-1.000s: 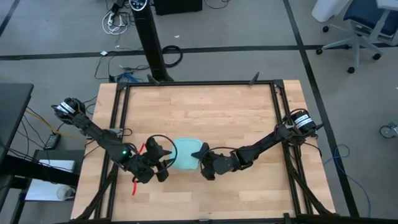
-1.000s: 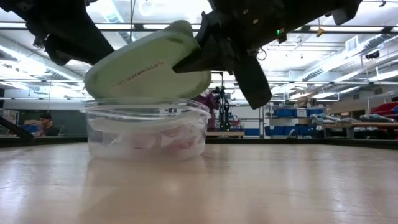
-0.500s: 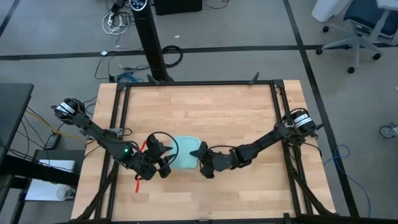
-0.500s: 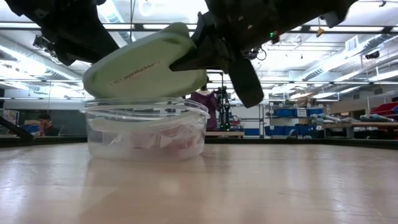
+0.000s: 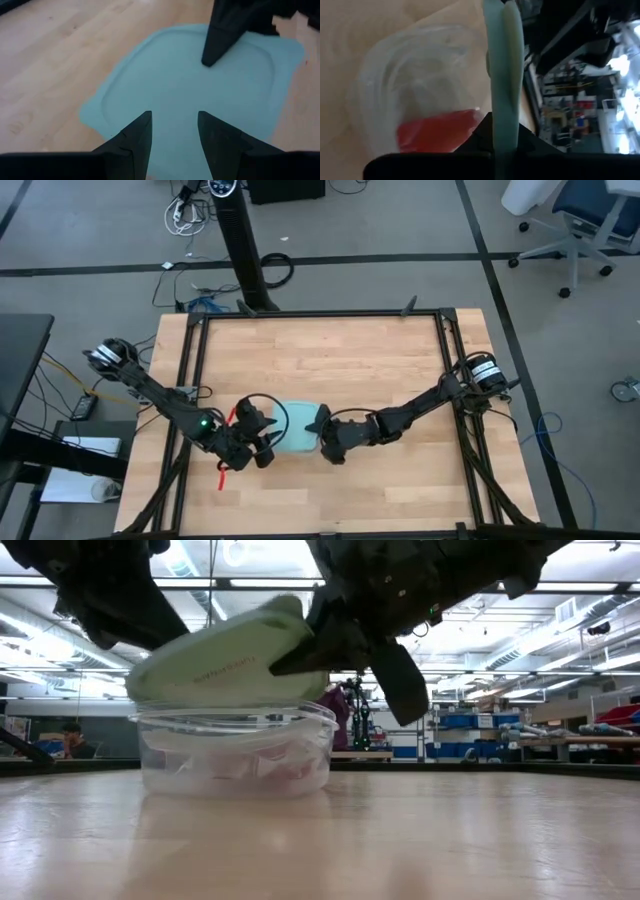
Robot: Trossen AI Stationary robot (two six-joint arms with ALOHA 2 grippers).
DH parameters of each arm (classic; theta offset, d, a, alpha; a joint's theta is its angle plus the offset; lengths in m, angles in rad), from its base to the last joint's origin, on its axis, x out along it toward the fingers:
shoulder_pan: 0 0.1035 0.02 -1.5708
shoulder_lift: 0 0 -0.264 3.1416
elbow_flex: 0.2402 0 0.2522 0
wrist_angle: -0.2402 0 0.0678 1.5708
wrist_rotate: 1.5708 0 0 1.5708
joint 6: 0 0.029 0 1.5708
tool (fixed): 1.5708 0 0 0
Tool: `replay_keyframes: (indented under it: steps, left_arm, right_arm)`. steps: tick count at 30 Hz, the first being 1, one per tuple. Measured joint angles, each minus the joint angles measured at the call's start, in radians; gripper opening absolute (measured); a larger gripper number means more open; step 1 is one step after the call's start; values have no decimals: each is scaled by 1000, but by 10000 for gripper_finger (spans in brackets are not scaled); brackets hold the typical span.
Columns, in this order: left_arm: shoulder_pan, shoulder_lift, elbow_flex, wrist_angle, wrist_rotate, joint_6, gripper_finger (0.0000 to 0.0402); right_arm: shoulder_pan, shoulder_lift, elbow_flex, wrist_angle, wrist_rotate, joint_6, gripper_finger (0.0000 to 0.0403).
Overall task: Roll bandage
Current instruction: Close the transparent tupperware
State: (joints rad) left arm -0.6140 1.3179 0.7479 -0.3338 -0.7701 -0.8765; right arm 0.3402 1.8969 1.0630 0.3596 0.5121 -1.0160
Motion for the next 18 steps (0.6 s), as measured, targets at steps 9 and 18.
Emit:
replay_keyframes:
  steps: [9,18]
  left_arm:
    - [27,114,0,40,77,2,162]
    - [77,145,1,75,148,59,162]
  right_arm:
    - [-3,0,1,-103,-60,89,14]
    - [-4,0,1,-158,-100,109,51]
